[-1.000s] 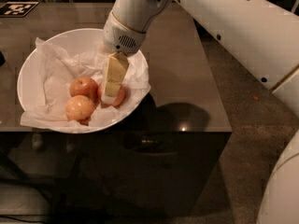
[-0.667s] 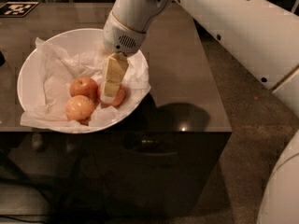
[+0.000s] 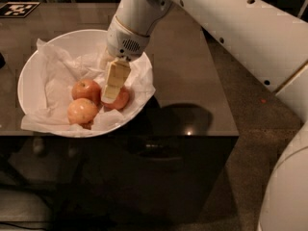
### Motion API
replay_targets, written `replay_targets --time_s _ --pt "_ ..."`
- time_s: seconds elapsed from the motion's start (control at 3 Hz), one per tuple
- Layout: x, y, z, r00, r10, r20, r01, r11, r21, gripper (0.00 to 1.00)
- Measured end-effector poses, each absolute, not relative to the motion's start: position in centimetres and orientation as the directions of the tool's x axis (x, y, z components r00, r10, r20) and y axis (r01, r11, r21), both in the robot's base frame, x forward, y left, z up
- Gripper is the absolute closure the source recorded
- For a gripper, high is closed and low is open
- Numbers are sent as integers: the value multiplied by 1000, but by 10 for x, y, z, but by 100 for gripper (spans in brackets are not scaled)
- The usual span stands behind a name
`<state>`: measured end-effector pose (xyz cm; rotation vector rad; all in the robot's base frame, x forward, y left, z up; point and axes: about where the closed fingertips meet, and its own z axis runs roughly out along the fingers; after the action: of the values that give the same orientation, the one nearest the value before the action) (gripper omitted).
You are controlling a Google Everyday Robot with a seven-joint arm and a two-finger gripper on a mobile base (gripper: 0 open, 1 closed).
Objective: Pick apple from white bowl
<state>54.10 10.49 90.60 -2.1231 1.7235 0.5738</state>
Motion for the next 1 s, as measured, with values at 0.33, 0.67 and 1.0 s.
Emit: replay_targets --time_s 0.33,0.67,1.0 --pt "544 106 899 183 -837 -516 -977 -211 -5 24" --pt "544 106 897 186 -834 -519 -977 -215 -3 17" --pt "545 104 894 185 -833 -521 -976 -219 4 8"
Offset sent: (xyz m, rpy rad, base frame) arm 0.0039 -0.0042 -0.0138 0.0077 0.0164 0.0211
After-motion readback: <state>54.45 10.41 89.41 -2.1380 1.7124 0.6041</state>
